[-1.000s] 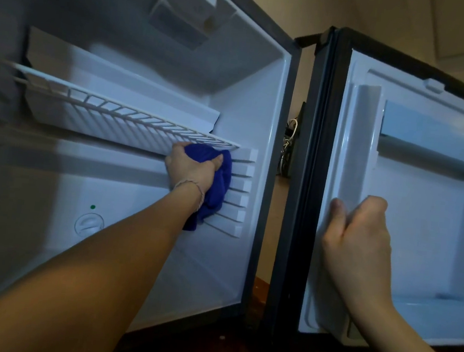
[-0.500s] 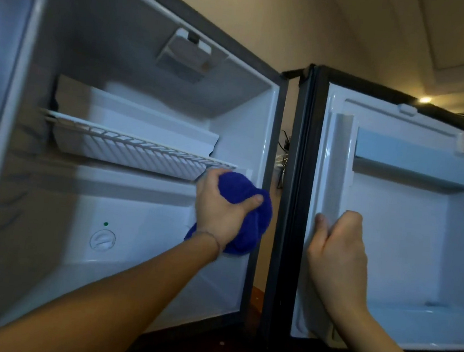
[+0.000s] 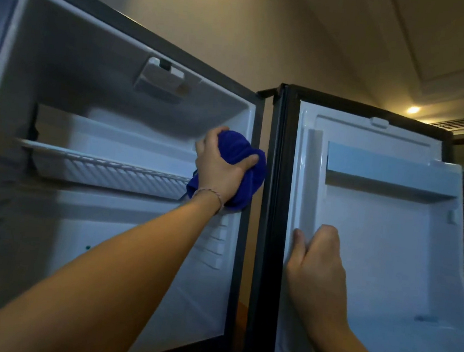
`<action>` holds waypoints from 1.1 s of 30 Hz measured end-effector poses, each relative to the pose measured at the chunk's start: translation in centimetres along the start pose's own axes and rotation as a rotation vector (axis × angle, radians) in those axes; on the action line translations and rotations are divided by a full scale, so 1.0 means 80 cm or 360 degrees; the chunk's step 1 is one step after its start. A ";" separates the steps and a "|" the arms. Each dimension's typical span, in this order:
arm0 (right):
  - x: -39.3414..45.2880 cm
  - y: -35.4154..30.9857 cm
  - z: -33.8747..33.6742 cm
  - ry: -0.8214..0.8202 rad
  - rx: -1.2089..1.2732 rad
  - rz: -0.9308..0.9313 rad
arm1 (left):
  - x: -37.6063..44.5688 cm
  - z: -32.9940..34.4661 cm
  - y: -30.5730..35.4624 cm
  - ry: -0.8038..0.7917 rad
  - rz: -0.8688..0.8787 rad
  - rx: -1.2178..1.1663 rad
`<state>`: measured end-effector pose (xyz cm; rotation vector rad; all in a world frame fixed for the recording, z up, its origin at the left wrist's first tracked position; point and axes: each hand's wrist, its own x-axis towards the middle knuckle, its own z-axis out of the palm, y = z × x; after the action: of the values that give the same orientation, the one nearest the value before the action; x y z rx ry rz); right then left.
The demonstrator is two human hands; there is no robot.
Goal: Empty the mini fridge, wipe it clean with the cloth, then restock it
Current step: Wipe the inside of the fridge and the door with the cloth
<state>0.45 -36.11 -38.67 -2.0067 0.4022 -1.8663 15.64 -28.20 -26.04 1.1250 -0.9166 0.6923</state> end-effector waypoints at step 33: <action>0.010 0.029 0.014 0.0060 0.0066 -0.0056 | 0.068 -0.010 -0.006 -0.0099 -0.0679 0.0308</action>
<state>1.72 -38.40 -39.09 -1.9663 0.3375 -1.9200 18.83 -27.47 -21.55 1.4659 -0.6382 0.4012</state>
